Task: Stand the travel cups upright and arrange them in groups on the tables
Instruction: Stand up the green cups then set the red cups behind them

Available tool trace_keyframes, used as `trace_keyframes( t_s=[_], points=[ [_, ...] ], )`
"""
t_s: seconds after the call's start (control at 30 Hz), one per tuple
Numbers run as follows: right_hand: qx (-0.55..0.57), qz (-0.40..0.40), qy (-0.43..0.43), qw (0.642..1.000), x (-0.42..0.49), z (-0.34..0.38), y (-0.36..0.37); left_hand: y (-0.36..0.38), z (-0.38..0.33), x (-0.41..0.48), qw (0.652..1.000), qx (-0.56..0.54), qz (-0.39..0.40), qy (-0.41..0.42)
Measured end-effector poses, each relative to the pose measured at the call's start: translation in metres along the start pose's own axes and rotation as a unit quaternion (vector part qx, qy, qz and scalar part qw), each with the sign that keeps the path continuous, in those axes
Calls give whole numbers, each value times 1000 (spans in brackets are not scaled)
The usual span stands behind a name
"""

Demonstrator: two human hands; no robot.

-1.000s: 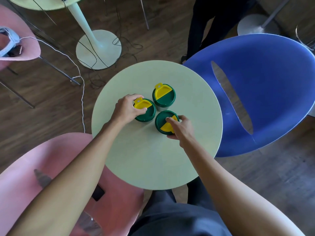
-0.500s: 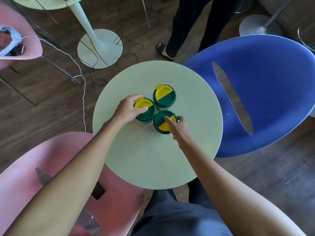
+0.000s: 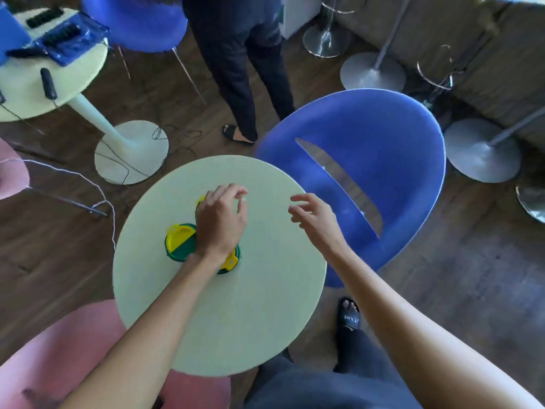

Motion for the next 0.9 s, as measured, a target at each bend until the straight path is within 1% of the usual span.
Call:
trace_keyframes(
  t_s=[0.13, 0.33, 0.47, 0.53, 0.7, 0.9],
  points=[
    [30, -61, -27, 997, 9, 15, -124, 50, -136, 44, 996, -53, 57, 47],
    [68, -174, -71, 980, 19, 31, -358, 129, -382, 87, 979, -84, 104, 154],
    [49, -247, -88, 964, 21, 54, -508, 165, -537, 117, 964, -81, 140, 211],
    [41, -277, -99, 955, 22, 69, -573, 172, -605, 134, 957, -78, 144, 241],
    [39, -342, -132, 929, 26, 107, -702, 182, -741, 180, 940, -87, 132, 303],
    [45, -390, -153, 907, 62, 140, -818, 214, -857, 244, 919, -131, 141, 344]
  ],
)
Point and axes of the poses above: each hand's wrist, its own x-axis towards the middle knuckle, its own y-axis out of the palm, z = x × y, the point moved 7 cm from there along x, towards the middle knuckle, and after that the axes turned 5 degrees about x, right-handed, at the moved point
